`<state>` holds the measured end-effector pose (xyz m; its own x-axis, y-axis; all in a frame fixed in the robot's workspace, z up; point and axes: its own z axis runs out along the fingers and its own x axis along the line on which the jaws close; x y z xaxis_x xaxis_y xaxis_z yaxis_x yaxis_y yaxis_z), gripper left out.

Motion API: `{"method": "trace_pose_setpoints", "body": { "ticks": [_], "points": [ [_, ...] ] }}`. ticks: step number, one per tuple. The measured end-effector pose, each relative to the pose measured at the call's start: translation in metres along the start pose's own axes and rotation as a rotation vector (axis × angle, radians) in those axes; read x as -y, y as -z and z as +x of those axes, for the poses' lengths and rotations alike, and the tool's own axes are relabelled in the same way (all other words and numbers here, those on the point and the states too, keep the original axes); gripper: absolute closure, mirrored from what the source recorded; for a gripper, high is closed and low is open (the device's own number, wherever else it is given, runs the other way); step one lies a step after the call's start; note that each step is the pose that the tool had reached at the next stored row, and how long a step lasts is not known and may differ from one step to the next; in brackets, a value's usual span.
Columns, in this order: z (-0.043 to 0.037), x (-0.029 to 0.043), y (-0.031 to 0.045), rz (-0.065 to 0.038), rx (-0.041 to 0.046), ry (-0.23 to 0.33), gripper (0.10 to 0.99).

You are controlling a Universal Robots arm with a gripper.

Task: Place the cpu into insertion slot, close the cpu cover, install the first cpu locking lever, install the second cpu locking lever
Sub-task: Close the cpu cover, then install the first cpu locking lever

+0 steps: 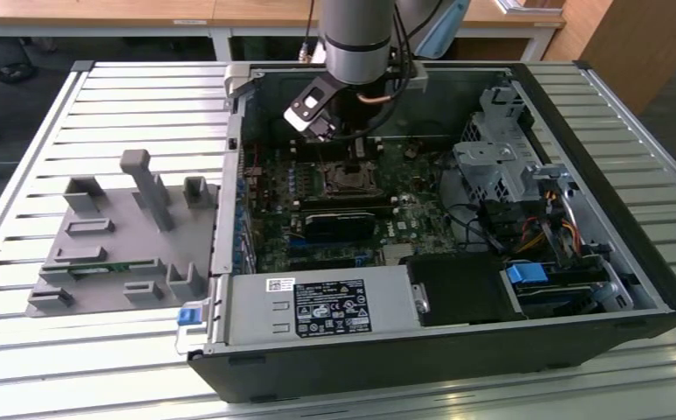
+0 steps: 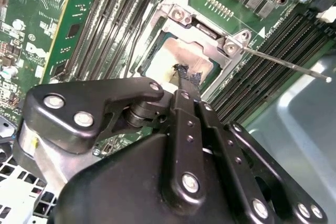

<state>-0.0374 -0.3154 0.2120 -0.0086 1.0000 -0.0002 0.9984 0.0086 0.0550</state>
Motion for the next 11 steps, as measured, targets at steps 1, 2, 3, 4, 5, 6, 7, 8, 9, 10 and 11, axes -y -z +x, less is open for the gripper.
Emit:
{"method": "trace_pose_setpoints", "body": {
  "ticks": [1, 2, 3, 4, 5, 6, 7, 8, 9, 10, 11],
  "points": [
    [0.0000, -0.0007, 0.0000, 0.000, -0.0002, 0.000, 0.980],
    [0.0000, -0.0014, -0.0001, 0.000, -0.0006, 0.000, 0.980],
    [0.0000, -0.0018, -0.0001, 0.000, -0.0014, 0.000, 0.980],
    [0.0000, -0.0019, -0.0001, 0.000, -0.0018, 0.000, 0.980],
    [0.0000, -0.0019, -0.0002, 0.000, -0.0021, 0.000, 0.980],
    [0.0000, -0.0019, -0.0001, 0.000, -0.0022, 0.000, 0.980],
    [0.0000, -0.0019, 0.0001, 0.000, -0.0021, 0.000, 0.980],
    [0.0000, -0.0020, 0.0006, 0.001, -0.0018, 0.000, 0.980],
    [0.0000, -0.0020, 0.0014, 0.001, -0.0020, 0.000, 0.980],
    [0.0000, -0.0021, 0.0028, 0.000, -0.0022, 0.000, 0.980],
    [0.0000, -0.0022, 0.0045, 0.000, -0.0022, 0.000, 0.980]
  ]
}}
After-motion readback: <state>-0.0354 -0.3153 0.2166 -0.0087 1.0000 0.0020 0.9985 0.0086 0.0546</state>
